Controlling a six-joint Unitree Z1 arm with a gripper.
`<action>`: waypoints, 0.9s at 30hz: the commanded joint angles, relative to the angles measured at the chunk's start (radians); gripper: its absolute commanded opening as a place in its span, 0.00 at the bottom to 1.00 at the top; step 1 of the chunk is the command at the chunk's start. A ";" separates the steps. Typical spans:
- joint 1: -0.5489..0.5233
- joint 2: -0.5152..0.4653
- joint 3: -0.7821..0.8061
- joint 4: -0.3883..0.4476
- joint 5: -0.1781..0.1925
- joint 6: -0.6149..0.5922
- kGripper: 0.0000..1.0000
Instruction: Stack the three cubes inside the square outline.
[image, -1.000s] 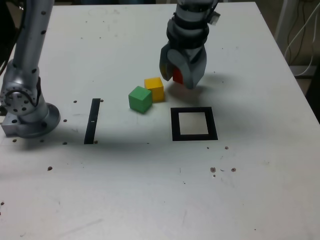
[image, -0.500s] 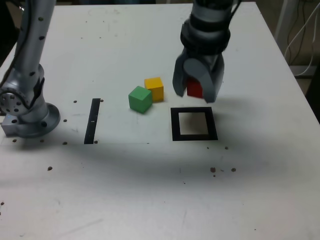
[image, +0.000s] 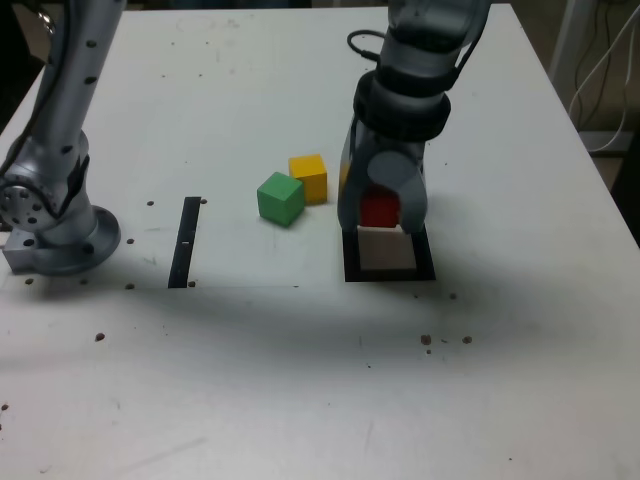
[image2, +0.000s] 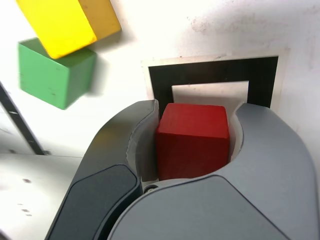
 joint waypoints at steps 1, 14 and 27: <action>-0.004 0.011 0.030 -0.045 -0.004 -0.034 0.28; -0.004 0.000 0.114 -0.136 -0.007 -0.062 0.29; -0.027 -0.019 0.121 -0.171 0.017 -0.050 0.98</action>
